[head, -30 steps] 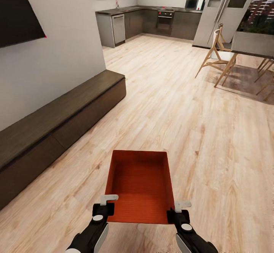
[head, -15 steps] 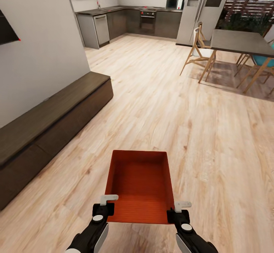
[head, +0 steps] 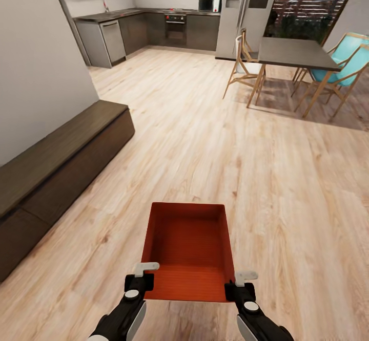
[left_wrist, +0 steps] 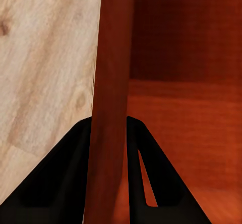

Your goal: Move the two storage containers from the living room to the garage. In the garage, place one container on the floor and stack the other container on top of it (either order is fine).

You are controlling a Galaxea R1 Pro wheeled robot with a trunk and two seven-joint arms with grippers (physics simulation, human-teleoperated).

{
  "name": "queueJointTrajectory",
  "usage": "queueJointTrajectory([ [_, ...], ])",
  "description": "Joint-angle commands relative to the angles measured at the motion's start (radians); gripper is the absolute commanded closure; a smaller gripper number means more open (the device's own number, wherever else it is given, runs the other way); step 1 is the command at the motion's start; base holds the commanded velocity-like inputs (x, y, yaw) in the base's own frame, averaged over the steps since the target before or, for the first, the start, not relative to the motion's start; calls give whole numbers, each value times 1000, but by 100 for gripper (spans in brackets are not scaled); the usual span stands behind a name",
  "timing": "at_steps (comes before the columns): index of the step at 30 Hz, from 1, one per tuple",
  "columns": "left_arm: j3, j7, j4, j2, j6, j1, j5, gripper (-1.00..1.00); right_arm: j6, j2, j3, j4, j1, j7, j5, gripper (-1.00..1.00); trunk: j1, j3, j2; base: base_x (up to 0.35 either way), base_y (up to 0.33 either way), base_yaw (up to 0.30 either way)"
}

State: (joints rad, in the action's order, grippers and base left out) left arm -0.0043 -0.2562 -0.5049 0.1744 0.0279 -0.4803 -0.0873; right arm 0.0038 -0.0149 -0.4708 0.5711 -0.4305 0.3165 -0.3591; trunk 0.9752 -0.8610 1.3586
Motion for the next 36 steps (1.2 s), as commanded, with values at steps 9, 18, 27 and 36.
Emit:
queueJointTrajectory([
  [9, 30, -11, 0, -1, 3, 0, -8, 100, 1, -30, -6, 6, -2, -4, 8, 100, 0, -1, 0, 0, 0, -238],
  [18, 30, -11, 0, -1, 3, 0, -8, 100, 1, -30, -6, 6, -2, -4, 8, 100, 0, -1, 0, 0, 0, -238],
  [27, 30, -11, 0, -1, 4, 0, -8, 100, 1, -30, -6, 6, -2, -4, 8, 100, 0, -1, 0, 0, 0, -238],
  [36, 30, -14, 0, 0, 10, 0, -8, 100, 1, -30, -6, 6, -2, -4, 8, 100, 0, -1, 0, 0, 0, -238],
])
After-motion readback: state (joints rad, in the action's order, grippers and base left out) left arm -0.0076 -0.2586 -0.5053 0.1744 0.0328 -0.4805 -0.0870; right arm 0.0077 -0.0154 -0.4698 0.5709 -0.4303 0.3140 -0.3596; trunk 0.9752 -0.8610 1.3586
